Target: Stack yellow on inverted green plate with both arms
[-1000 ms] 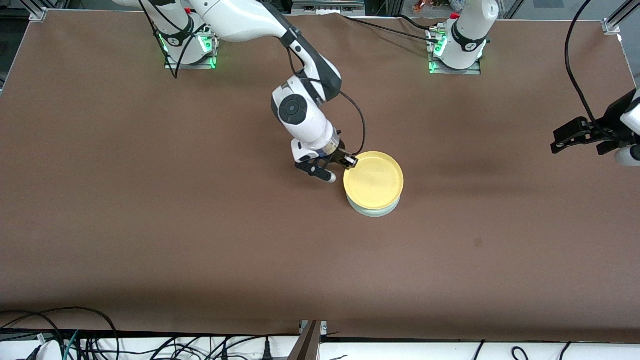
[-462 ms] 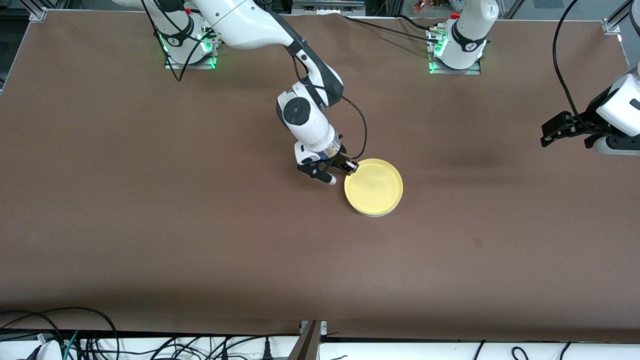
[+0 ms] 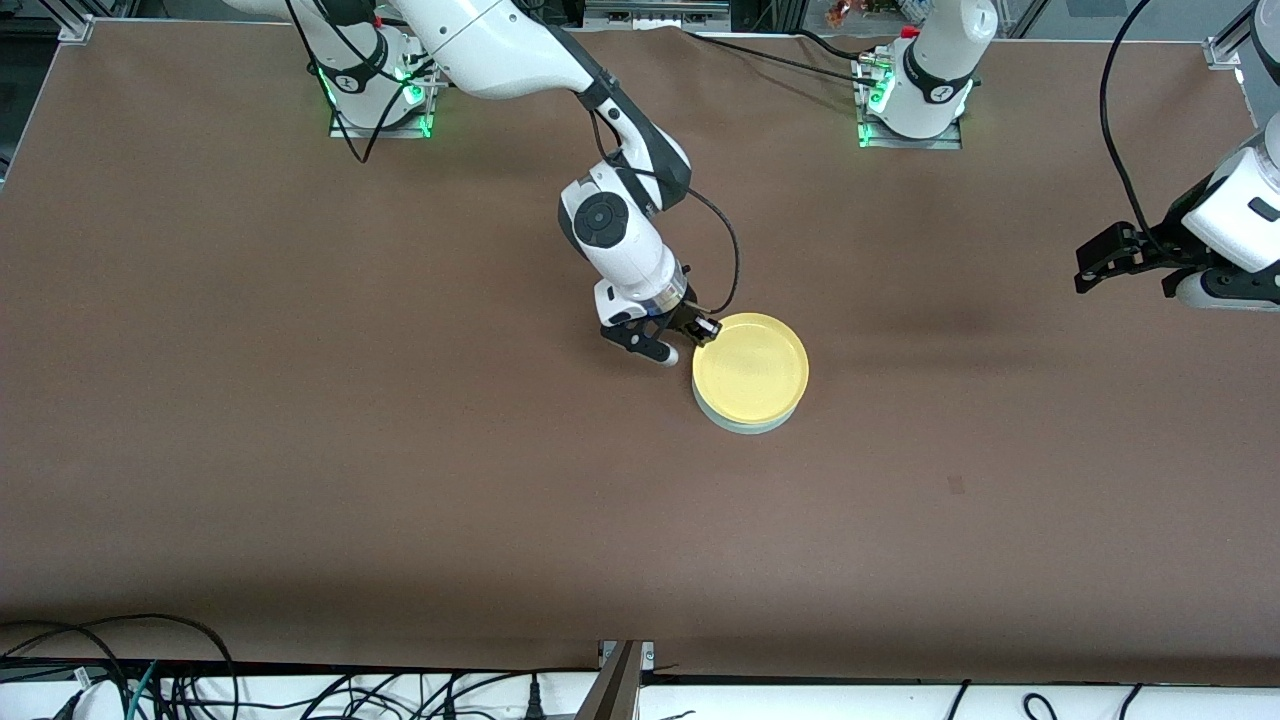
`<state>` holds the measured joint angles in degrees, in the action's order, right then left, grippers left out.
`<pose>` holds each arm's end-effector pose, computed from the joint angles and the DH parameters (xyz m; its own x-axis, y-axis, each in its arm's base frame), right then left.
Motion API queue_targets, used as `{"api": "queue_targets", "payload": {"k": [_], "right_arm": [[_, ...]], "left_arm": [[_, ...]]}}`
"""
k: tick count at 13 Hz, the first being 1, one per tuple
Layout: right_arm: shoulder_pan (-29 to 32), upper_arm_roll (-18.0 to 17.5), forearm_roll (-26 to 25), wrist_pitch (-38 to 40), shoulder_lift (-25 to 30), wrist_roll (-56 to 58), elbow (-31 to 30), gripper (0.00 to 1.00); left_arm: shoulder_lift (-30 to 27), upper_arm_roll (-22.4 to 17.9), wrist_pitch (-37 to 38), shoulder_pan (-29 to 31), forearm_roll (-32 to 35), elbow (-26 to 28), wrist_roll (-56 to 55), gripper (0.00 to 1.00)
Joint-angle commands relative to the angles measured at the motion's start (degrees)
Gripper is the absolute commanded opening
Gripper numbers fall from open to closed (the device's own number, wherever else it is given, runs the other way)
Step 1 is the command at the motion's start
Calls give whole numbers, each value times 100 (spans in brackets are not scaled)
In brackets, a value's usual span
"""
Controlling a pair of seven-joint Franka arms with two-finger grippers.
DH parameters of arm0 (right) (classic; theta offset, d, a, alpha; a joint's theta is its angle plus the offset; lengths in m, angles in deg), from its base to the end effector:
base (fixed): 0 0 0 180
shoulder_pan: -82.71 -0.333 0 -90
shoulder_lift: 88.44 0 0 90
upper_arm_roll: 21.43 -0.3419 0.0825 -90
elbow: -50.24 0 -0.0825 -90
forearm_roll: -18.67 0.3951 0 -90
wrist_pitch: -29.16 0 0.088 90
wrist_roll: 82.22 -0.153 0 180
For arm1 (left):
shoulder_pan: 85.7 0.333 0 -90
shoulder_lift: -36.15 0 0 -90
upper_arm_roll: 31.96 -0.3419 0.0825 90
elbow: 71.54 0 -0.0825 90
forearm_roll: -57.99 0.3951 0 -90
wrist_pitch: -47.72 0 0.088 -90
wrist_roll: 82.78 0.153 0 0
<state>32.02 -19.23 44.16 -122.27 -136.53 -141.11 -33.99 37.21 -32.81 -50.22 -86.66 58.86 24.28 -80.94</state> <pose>0.5208 0.5944 0.1793 0.8732 -0.4753 -0.1082 -0.4774 -0.7891 -0.3867 0.5818 0.0009 0.5566 0.9992 -0.0361 0.0180 -0.0358 -0.9992 -0.0159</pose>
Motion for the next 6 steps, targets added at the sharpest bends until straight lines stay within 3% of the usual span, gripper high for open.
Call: {"api": "queue_targets", "payload": {"k": [1, 2, 3, 6], "right_arm": [[-37, 27, -45, -123, -87, -131, 30, 48], [-28, 27, -44, -219, -104, -132, 38, 92], [-28, 27, -44, -315, -105, -227, 39, 99], [24, 44, -62, -360, 27, -290, 65, 100]], "left_arm": [[-132, -38, 12, -10, 133, 113, 124, 100], [-132, -46, 12, 17, 133, 139, 124, 100], [-132, -55, 21, 43, 133, 139, 141, 100], [-141, -46, 82, 43, 133, 130, 115, 100]]}}
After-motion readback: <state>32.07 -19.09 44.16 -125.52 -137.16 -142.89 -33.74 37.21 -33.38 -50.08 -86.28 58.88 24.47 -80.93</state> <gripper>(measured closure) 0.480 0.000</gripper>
